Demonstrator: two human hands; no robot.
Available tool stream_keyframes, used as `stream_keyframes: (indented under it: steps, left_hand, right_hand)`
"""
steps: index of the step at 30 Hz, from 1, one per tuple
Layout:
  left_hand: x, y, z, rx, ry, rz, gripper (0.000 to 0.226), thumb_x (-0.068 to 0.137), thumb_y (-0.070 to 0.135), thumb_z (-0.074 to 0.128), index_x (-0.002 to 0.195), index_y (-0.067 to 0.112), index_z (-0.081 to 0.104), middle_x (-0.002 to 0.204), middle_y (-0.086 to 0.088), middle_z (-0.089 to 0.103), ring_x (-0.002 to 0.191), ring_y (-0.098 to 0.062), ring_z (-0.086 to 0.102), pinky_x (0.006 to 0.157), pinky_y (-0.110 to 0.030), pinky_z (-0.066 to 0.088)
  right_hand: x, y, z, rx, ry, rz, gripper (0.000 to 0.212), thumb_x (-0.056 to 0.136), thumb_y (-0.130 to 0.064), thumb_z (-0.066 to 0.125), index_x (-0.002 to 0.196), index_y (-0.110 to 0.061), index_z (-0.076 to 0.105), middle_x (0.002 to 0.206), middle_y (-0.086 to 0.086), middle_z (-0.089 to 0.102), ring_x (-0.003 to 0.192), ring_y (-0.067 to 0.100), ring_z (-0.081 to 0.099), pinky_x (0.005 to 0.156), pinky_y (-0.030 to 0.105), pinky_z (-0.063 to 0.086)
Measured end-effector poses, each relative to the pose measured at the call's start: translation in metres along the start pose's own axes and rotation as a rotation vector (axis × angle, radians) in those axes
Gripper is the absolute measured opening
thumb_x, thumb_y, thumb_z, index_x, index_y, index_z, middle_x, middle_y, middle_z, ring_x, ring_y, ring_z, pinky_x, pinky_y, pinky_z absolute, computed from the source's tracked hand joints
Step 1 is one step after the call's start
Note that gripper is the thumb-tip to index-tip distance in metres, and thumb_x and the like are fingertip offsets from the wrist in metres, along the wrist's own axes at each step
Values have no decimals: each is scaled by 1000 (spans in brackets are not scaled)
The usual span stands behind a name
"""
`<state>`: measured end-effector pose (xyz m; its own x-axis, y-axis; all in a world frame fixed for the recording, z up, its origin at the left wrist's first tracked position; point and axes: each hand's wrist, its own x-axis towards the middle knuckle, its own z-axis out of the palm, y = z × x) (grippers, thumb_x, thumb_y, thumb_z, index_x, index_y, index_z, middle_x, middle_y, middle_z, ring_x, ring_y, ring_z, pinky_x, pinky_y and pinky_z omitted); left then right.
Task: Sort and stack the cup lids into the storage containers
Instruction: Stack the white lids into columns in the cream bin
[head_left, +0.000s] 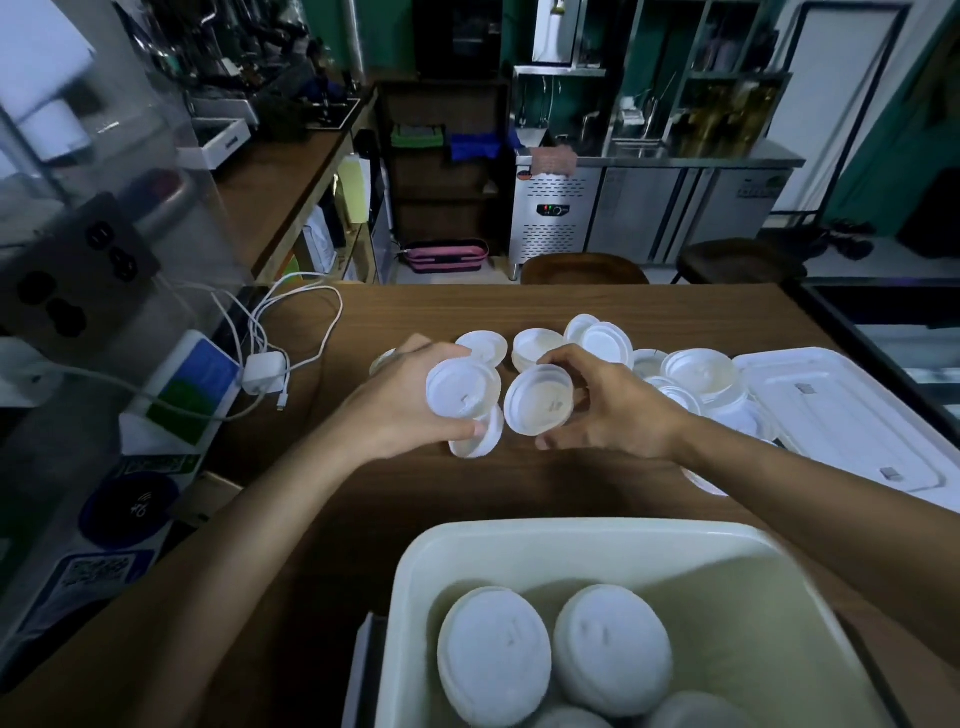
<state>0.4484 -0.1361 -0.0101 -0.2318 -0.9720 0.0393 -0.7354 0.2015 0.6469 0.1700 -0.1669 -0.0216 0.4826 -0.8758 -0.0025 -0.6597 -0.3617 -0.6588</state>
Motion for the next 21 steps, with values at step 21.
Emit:
stream_keyframes:
  steps: [21]
  left_hand:
    - [-128, 125, -15, 131, -227, 305, 104, 57, 66, 92, 138, 68, 28, 127, 38, 59, 109, 9, 53, 90, -23, 46]
  right_hand:
    - [-189, -94, -30, 61, 94, -80, 75, 75, -37, 91, 139, -37, 53, 124, -12, 57, 112, 13, 59, 88, 29, 54]
